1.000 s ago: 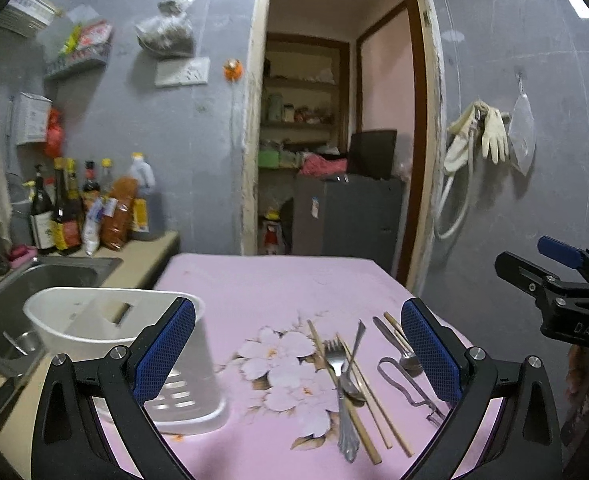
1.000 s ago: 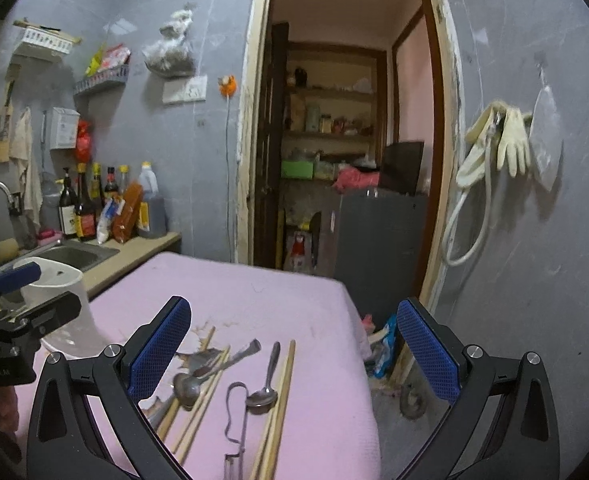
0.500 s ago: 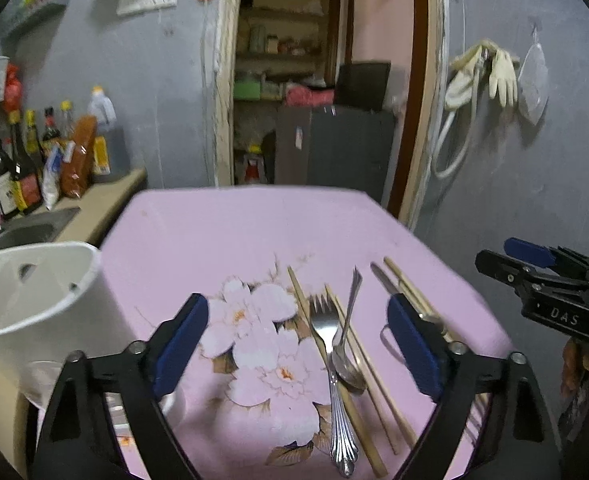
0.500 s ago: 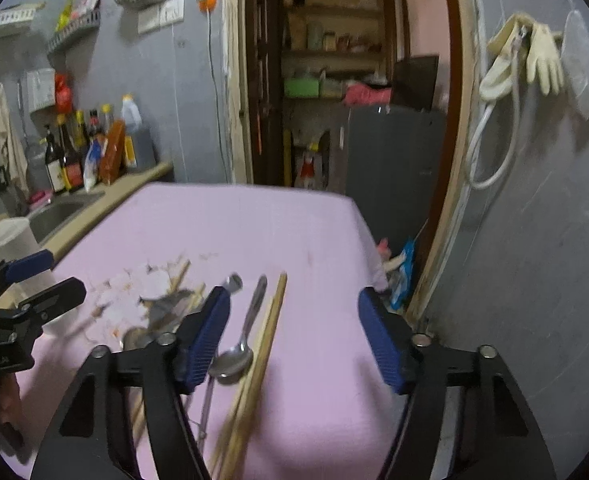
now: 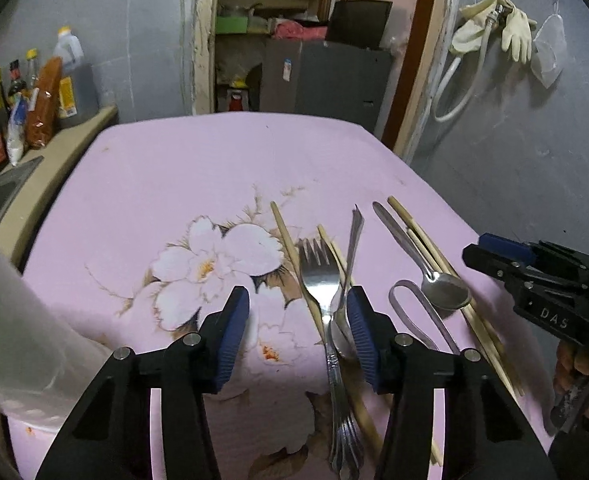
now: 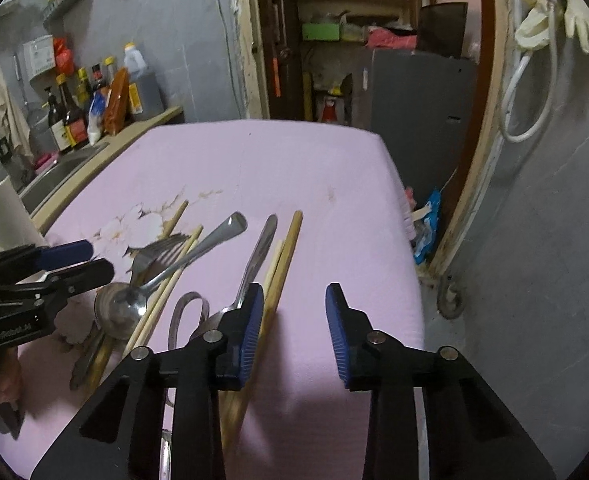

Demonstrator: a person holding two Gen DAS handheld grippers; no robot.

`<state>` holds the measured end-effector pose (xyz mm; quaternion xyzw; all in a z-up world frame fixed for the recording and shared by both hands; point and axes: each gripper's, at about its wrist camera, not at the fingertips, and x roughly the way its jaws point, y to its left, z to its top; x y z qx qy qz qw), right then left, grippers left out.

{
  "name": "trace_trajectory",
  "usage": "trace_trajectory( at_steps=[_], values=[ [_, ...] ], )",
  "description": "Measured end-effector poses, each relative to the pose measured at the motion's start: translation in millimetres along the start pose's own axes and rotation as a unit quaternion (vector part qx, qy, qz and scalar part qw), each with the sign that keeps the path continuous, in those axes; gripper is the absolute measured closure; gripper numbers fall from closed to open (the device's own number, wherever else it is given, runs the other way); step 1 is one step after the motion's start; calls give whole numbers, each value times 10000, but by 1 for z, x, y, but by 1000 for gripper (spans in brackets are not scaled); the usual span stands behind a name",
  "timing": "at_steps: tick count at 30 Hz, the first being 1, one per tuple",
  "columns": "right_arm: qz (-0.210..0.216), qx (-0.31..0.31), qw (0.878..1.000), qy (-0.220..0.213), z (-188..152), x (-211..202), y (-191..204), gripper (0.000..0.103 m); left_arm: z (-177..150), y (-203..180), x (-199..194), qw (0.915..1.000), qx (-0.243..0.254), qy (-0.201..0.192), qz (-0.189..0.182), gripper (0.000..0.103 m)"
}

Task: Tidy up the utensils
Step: 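Move both tools over the utensils, left tool to the fork, right tool to a chopstick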

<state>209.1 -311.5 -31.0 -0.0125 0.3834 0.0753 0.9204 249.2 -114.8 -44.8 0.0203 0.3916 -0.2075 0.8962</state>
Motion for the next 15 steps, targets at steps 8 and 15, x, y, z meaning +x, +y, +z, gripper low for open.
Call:
trace_trajectory(
  at_steps=[8, 15],
  values=[
    [96, -115, 9995, 262, 1, 14, 6, 83, 4, 4, 18, 9988, -97, 440, -174, 66],
    [75, -108, 9994, 332, 4, 20, 5, 85, 9, 10, 29, 9974, -195, 614, -312, 66]
  ],
)
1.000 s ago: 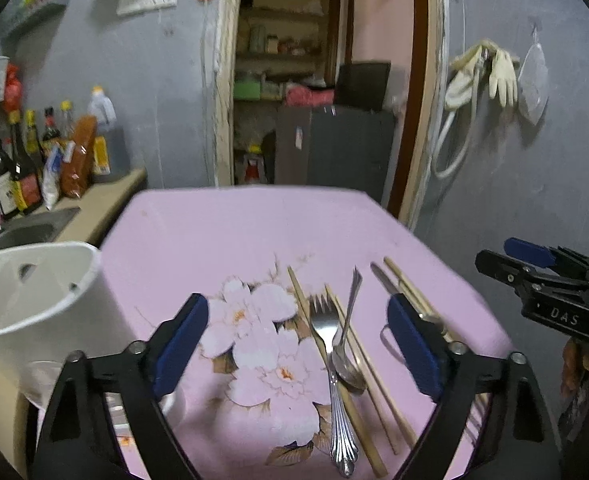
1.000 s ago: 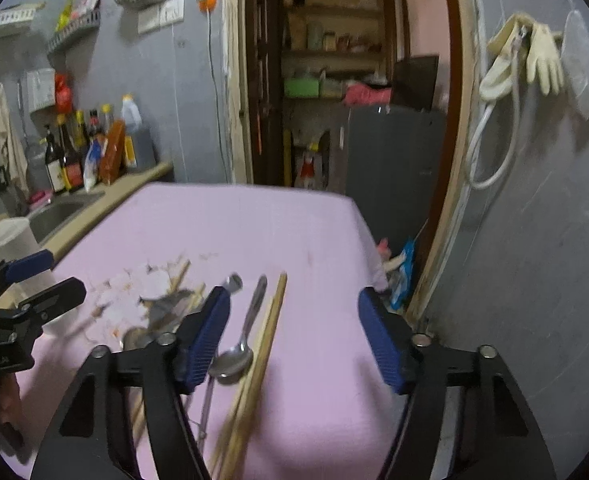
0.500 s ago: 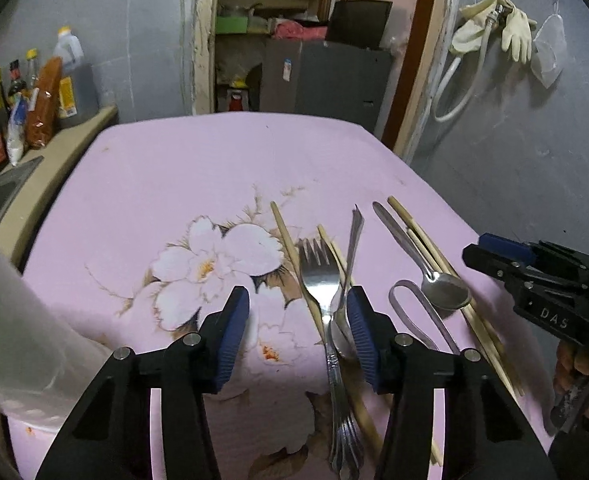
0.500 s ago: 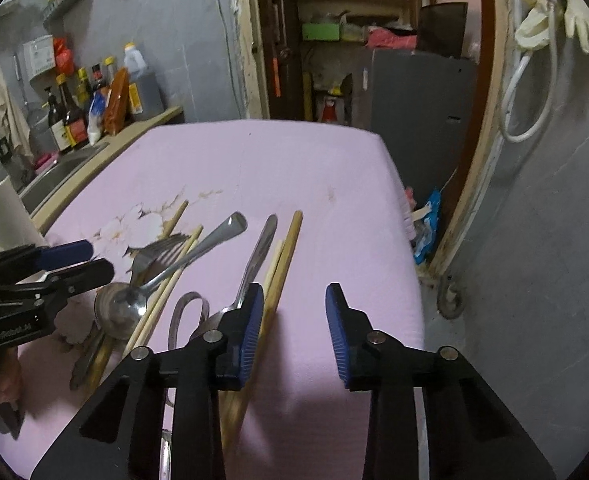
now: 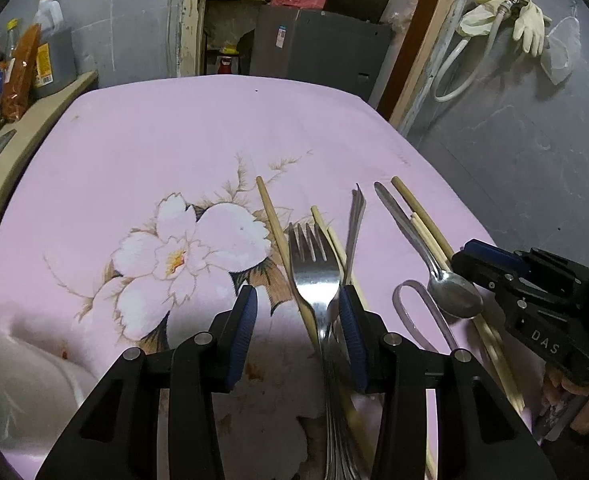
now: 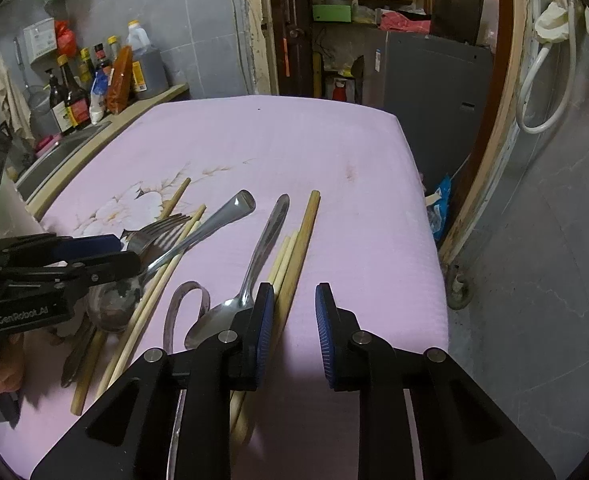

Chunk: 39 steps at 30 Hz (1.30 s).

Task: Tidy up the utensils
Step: 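Move both tools over the utensils, left tool to the fork, right tool to a chopstick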

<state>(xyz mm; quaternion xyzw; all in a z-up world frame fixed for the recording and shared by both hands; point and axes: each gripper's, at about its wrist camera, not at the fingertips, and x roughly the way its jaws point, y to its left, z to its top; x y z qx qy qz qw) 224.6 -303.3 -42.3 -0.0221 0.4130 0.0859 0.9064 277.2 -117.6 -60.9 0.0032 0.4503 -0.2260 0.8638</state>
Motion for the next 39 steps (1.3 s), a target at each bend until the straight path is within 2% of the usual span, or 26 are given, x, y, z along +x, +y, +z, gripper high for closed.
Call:
trace_trajectory(
  at_steps=[8, 14, 28, 39],
  values=[
    [61, 119, 9999, 34, 4, 6, -4, 88, 11, 3, 6, 9995, -126, 106, -267, 84],
    [-32, 97, 9999, 52, 7, 9, -3, 93, 10, 8, 3, 9988, -305, 68, -378, 84],
    [-157, -88, 9988, 465, 22, 27, -1, 92, 7, 8, -9, 9975, -392, 144, -573, 84],
    [-223, -286, 9964, 768, 30, 35, 2, 93, 0, 0, -12, 9991, -99, 192, -359, 84]
  ],
)
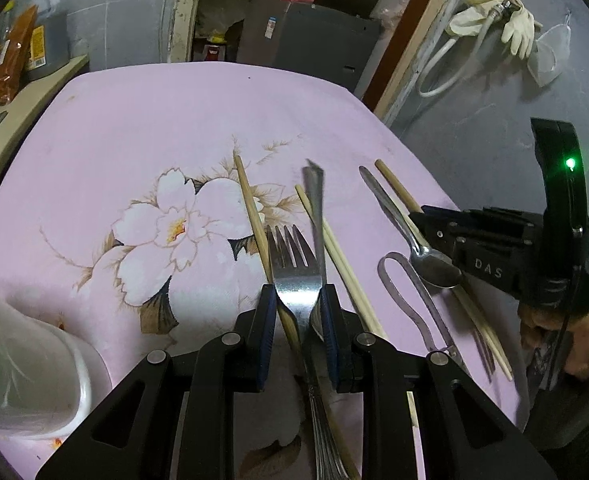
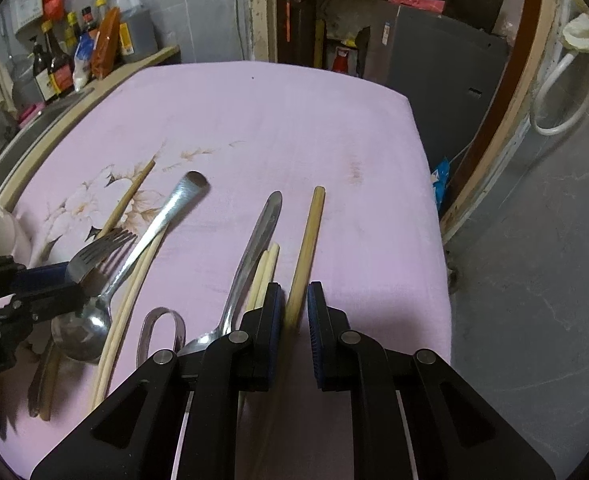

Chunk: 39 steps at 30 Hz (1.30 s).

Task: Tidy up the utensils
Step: 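Move both tools over the utensils, left tool to the fork, right tool to a chopstick, then grasp the fork with the left tool while the right tool grasps a wooden chopstick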

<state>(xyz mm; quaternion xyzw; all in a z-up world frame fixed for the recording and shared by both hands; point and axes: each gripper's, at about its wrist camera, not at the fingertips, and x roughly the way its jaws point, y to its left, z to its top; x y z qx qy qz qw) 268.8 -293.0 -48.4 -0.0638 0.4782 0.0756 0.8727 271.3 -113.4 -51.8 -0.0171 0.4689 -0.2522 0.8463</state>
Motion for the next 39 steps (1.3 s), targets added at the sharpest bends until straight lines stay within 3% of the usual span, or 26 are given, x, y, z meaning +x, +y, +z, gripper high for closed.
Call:
trace_trajectory(
  at_steps=[6, 12, 18, 24, 33, 39],
  values=[
    [173, 350, 9992, 69, 3, 2, -6, 99, -5, 4, -6, 9997, -195, -66, -128, 85],
    [492, 745, 9959, -114, -8, -12, -7, 99, -13, 0, -19, 9995, -84, -189, -222, 85],
    [655, 873, 9920, -626, -30, -39, 3, 99, -25, -9, -31, 9991, 97, -388, -157, 85],
    [995, 864, 9817, -1374, -55, -72, 21, 99, -48, -18, -56, 9948, 243, -984, 49, 85],
    [1178, 873, 9440, -2955, -77, -115, 60, 99, -76, -28, -99, 9711, 283, -2303, 566, 85],
    [1238, 737, 9383, -3145, -74, -117, 80, 99, -87, -29, -109, 9627, 256, -2625, 606, 86]
  ],
)
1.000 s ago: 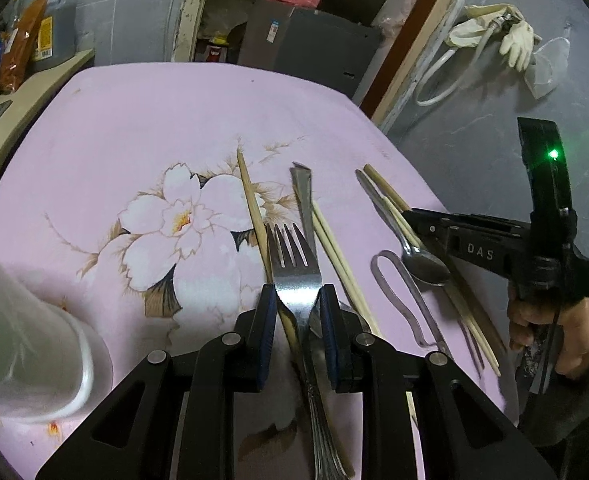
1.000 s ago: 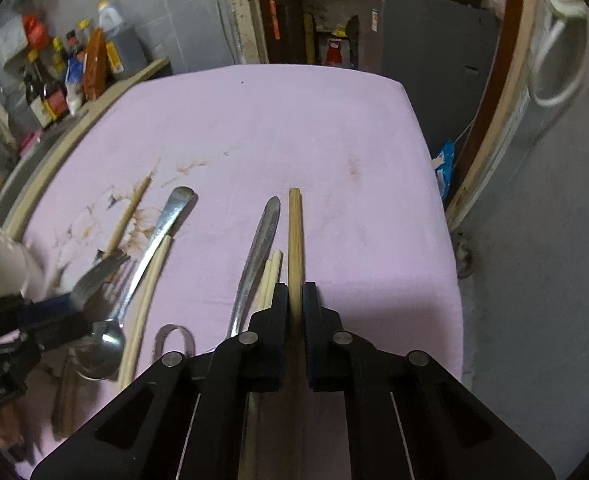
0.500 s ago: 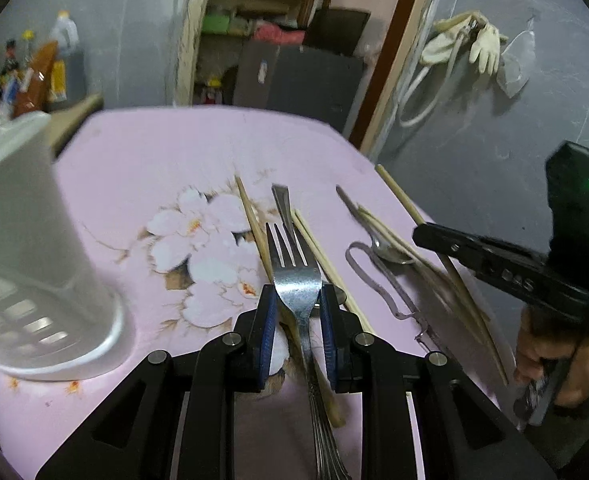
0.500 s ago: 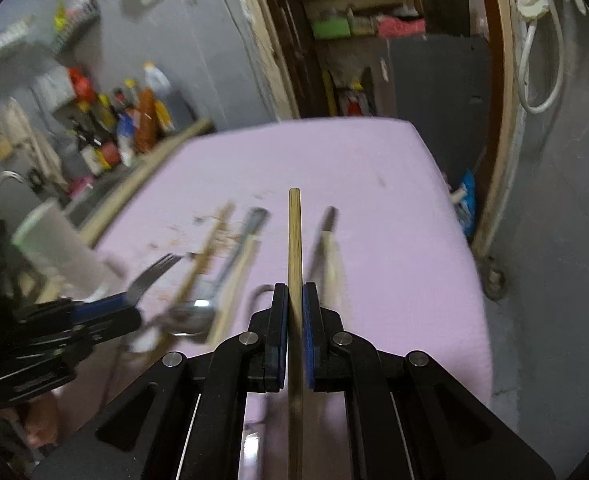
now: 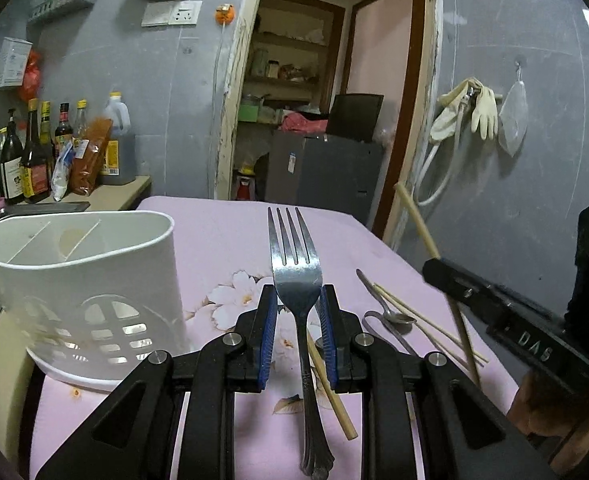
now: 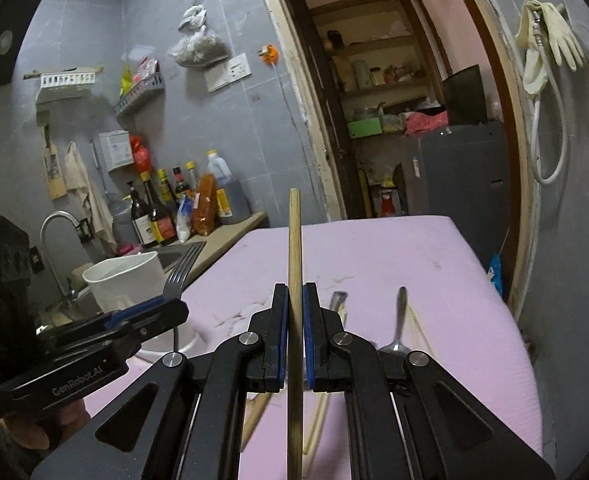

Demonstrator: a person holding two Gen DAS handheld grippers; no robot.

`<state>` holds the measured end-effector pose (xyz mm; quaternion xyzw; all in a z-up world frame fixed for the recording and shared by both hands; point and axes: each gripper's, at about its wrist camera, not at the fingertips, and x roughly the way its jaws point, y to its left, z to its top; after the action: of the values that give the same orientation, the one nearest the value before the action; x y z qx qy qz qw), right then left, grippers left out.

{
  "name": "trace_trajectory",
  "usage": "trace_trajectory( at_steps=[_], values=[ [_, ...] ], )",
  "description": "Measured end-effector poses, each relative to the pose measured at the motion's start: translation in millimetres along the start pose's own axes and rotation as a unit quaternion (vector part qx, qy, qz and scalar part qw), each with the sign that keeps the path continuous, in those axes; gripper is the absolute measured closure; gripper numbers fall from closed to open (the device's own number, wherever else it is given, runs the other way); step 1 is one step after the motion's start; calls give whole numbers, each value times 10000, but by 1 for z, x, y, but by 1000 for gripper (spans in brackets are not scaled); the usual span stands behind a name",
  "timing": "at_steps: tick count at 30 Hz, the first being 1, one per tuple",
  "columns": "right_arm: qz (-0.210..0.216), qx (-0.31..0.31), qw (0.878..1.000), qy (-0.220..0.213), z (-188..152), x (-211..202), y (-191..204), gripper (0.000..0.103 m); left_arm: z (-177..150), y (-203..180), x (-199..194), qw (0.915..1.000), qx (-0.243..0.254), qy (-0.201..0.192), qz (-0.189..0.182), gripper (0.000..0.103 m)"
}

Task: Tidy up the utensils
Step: 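Grasp the fork with the left tool while the right tool grasps a wooden chopstick, then lift the fork with the left tool and carry it toward the white caddy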

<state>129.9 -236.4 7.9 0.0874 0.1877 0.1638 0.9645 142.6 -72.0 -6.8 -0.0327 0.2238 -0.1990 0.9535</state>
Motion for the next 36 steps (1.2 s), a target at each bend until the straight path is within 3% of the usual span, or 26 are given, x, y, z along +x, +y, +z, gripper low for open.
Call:
trace_trajectory(
  at_steps=[9, 20, 21, 22, 27, 32, 36],
  values=[
    [18, 80, 9999, -119, -6, -3, 2, 99, 2, 3, -5, 9999, -41, -91, -38, 86],
    [307, 84, 9918, -1235, 23, -16, 22, 99, 48, 20, -48, 9968, -142, -747, 229, 86],
    [380, 71, 9900, -1354, 30, -14, 28, 99, 53, 24, -51, 9964, -140, -794, 260, 91],
    [405, 68, 9891, -1413, 34, -12, 30, 99, 60, 27, -56, 9959, -142, -855, 276, 103],
    [753, 68, 9821, -1725, 61, 4, 56, 99, 84, 47, -70, 9929, -295, -1075, 408, 103],
    [913, 2, 9815, -1682, 66, 12, 72, 99, 82, 70, -73, 9953, -499, -810, 201, 103],
    [818, -116, 9865, -1416, 56, 11, 69, 99, 63, 80, -75, 9955, -686, -585, 299, 103]
  ],
)
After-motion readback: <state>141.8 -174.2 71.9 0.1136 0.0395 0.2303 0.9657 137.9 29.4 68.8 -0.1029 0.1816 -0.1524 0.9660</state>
